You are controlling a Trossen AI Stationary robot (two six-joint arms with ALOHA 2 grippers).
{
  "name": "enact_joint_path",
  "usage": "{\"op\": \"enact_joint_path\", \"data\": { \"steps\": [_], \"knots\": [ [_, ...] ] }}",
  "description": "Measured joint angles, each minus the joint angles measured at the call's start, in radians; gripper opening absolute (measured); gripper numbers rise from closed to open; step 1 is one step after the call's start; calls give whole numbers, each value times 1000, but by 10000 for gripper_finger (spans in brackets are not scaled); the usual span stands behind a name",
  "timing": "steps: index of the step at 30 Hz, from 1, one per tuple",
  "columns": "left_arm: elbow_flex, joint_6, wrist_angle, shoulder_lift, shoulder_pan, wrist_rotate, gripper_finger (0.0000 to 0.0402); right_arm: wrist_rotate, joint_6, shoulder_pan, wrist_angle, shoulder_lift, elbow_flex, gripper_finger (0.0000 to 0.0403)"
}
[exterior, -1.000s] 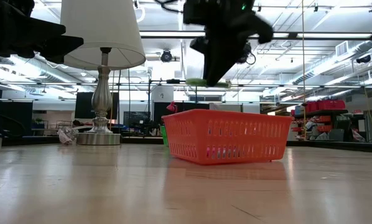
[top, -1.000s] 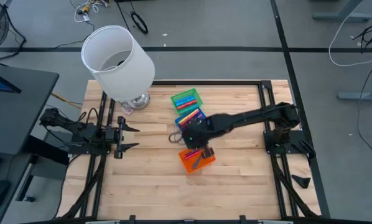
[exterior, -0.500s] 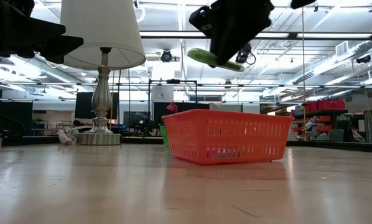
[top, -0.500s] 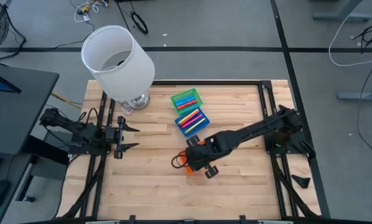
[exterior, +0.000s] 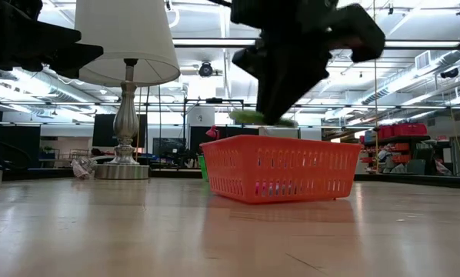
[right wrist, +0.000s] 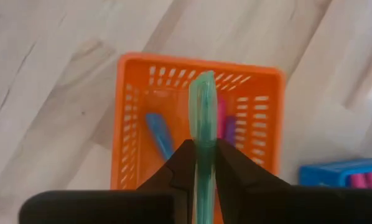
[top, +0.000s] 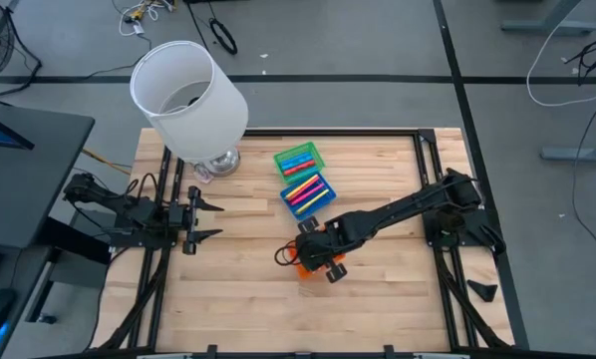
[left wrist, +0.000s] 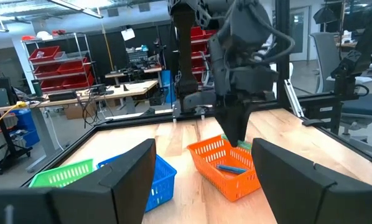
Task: Pick & Place Markers
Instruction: Put the green marker pen into the orange bin, then return to Home Position
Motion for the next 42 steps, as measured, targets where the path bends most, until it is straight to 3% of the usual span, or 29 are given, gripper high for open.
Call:
{"op": "enact_joint_path", "data": {
  "steps": [16,26,42],
  "knots": [
    [0,0,-2,0,0,0,273,-3,-49,-34,188,21,-143,43],
    [0,0,-1,0,0,0,273,-30,-91,-35,196,34,-161,45],
    [0,0,-2,0,0,0,273,-30,-113,-32,195,34,-160,153]
  ]
}}
